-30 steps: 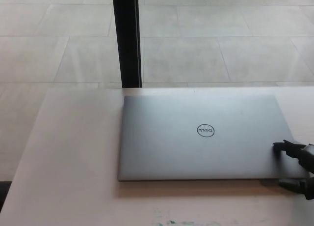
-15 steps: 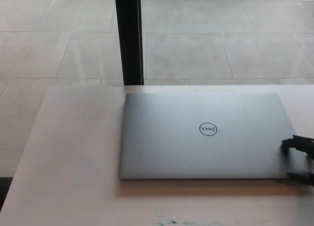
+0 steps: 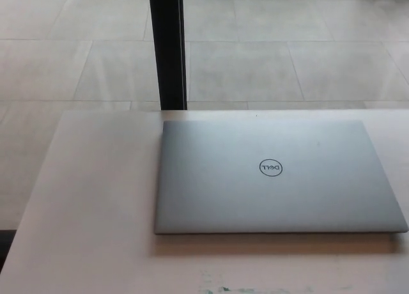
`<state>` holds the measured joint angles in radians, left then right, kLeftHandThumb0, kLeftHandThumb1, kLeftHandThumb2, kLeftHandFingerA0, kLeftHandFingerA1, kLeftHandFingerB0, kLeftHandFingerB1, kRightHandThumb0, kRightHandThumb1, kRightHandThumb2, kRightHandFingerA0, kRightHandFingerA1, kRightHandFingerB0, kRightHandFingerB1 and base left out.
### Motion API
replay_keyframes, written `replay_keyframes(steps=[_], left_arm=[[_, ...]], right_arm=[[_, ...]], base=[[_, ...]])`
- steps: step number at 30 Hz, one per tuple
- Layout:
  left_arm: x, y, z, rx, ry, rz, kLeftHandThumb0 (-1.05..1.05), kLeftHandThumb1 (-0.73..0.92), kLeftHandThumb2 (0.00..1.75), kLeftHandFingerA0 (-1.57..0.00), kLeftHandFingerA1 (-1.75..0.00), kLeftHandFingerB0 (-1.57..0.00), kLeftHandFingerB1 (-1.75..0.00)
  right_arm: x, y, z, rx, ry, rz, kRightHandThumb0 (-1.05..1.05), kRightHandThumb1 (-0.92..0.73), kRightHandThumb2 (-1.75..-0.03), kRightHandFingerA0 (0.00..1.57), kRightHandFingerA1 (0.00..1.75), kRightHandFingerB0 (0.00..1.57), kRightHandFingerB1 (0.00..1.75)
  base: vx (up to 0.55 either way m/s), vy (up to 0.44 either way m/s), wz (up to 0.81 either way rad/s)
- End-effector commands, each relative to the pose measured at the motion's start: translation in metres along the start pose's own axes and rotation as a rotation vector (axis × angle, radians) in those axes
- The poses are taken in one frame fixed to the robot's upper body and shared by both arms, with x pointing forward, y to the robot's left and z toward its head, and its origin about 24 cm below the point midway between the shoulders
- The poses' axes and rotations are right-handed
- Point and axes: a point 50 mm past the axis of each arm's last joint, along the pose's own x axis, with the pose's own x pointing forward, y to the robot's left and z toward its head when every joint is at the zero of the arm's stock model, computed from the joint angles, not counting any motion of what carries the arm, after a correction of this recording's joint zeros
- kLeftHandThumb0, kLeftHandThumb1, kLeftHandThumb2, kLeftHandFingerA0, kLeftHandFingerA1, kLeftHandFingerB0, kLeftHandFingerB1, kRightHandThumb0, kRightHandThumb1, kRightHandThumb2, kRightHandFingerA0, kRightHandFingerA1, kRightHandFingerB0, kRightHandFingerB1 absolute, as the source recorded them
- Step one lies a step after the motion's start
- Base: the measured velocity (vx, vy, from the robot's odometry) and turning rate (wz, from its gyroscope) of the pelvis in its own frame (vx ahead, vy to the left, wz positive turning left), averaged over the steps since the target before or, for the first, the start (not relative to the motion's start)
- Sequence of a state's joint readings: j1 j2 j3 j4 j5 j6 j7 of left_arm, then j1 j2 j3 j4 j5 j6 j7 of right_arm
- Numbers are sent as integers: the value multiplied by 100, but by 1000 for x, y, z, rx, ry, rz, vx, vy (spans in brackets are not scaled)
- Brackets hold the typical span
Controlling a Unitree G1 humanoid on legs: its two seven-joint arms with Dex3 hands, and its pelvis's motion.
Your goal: The robot uses its right hand to push down on the lid of a laptop kept in the middle of the desk to close it
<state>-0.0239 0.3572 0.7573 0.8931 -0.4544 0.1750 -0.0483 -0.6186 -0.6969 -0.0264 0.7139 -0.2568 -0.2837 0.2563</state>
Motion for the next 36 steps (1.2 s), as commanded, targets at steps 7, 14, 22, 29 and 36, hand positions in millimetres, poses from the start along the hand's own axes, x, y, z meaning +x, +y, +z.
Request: replay_keyframes(steps=[7,14,22,29,36], left_arm=[[-1,8,7,12,-4,18,-100,83,125,-30,-86,-23,-71],[-3,11,0,5,6,12,-105,92,92,-26,-94,-20,-75],[-2,8,2,13,-2,16,-101,83,126,-31,-86,-23,-70],[-2,10,1,16,8,16,-105,92,92,-28,-94,-19,-70],[-2,10,1,30,1,22,-104,92,92,-29,-97,-23,-72]], right_arm=[[-156,-80,-124,738,372,-1089,-78,-88,-67,41,118,11,72],[-213,-56,-158,874,493,-1375,-80,-92,-62,28,159,0,105],[-253,-6,-187,1276,640,-1739,-81,-92,-58,39,163,0,103],[-262,-1,-189,1392,688,-1780,-82,-69,-112,58,112,4,58],[-255,7,-190,1370,695,-1656,-84,-91,-70,46,141,4,81]], base=[[0,0,0],[0,0,0],[0,0,0],[0,0,0],[0,0,0]])
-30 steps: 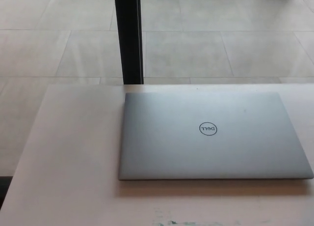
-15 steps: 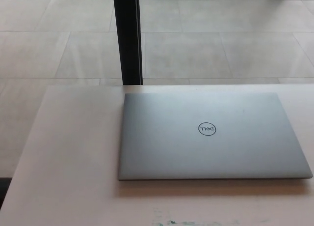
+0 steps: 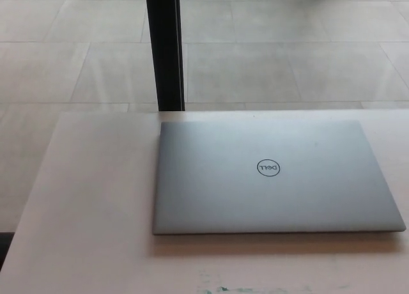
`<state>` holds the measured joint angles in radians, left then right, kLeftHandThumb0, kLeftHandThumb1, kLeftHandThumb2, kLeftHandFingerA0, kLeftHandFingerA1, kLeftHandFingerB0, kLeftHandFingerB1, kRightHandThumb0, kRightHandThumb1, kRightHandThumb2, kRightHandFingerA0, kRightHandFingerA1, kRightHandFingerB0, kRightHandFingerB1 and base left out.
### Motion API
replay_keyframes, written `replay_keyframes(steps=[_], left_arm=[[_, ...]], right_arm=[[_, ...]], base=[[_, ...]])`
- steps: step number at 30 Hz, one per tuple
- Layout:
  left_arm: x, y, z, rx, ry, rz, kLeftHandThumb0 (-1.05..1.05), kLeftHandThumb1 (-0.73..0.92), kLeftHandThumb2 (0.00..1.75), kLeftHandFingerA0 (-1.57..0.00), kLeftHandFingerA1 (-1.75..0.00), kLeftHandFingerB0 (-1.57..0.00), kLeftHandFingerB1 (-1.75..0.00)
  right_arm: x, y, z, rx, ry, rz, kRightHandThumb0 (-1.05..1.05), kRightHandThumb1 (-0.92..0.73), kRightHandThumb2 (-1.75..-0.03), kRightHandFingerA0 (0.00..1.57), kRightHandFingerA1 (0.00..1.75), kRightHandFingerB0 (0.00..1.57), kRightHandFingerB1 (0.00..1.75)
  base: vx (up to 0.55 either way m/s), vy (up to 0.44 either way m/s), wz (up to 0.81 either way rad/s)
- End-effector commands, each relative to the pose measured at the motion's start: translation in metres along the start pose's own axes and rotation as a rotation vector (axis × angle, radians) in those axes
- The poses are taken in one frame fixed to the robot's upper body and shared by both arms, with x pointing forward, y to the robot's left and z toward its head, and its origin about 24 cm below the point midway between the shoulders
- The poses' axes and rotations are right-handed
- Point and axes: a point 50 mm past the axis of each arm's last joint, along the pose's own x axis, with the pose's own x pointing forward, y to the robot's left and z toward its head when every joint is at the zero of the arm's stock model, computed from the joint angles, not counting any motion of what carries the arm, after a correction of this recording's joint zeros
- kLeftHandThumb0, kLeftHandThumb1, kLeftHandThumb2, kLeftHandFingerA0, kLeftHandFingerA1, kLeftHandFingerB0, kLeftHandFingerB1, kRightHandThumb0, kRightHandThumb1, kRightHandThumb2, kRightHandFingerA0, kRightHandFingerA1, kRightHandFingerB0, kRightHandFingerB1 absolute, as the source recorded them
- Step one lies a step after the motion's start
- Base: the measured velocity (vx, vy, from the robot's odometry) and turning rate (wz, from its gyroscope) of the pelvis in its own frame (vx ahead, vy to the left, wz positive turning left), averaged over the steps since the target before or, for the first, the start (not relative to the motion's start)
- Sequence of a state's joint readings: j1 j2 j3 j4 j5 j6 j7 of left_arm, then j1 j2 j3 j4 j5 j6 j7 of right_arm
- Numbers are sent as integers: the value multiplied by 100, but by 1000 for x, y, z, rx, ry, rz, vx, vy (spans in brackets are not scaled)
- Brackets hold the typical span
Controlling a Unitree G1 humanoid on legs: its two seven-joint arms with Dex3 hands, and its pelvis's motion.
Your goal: The robot uses its right hand to push down on the lid of a laptop kept in the middle of the desk to close it
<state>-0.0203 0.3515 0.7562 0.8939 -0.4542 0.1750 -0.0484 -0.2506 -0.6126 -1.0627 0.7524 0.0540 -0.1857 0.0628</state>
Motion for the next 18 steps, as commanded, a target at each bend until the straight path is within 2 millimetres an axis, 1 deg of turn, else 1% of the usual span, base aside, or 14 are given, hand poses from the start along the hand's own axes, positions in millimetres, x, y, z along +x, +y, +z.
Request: replay_keyframes(steps=[1,2,4,5,6,7,8,9,11,13,14,15,16,18], left_arm=[[-2,9,4,26,-6,21,-100,83,125,-34,-89,-27,-72],[-2,9,2,9,-2,18,-104,92,92,-29,-95,-23,-73],[-2,8,3,-2,-1,8,-105,92,94,-28,-93,-22,-74],[-2,8,3,0,0,3,-92,82,132,-40,-87,-20,-68],[-2,7,4,-2,2,1,-105,92,92,-27,-89,-19,-68],[-2,7,4,-4,2,2,-105,92,92,-27,-89,-19,-68],[-2,7,4,-3,1,-2,-100,84,127,-29,-82,-21,-68],[-2,8,4,-3,-1,-6,-103,92,94,-27,-88,-18,-68],[-2,8,4,1,-7,-1,-104,92,96,-23,-88,-18,-70],[-2,8,4,1,-8,-4,-104,92,96,-23,-88,-18,-70],[-2,8,4,-9,-8,1,-104,92,94,-27,-93,-20,-73],[-2,8,4,-11,-4,-3,-102,92,94,-25,-91,-20,-72],[-2,8,4,-14,-1,3,-105,92,92,-24,-89,-18,-71],[-2,8,4,-14,-1,3,-105,92,92,-24,-89,-18,-71]], right_arm=[[-45,-51,-73,606,367,-621,-84,-92,-69,52,140,4,85],[-45,-52,-72,613,367,-623,-84,-92,-70,49,138,2,82],[-45,-50,-71,616,368,-616,-84,-91,-70,44,136,4,81],[-44,-49,-71,607,372,-617,-84,-91,-70,53,144,6,83],[-44,-47,-72,603,372,-588,-83,-92,-71,39,136,5,83],[-45,-47,-72,606,372,-575,-83,-92,-71,39,136,5,83],[-44,-47,-73,613,379,-586,-84,-91,-70,51,142,20,92],[-43,-46,-73,622,391,-598,-83,-92,-70,53,142,25,91],[-42,-45,-71,612,393,-577,-82,-92,-72,60,143,29,92],[-42,-45,-71,603,394,-572,-82,-92,-72,60,143,29,92],[-41,-44,-72,610,400,-587,-83,-92,-73,57,147,30,98],[-41,-43,-72,604,402,-590,-82,-91,-72,60,152,29,98],[-43,-43,-72,591,404,-607,-83,-88,-73,78,160,35,105],[-43,-43,-72,592,405,-608,-83,-88,-73,78,160,35,105]], base=[[0,0,0],[0,0,0],[0,0,0],[0,0,0],[0,0,0],[0,0,0],[0,0,0],[0,0,0],[0,0,0],[0,0,0],[0,0,0],[0,0,0],[0,0,0],[0,0,0]])
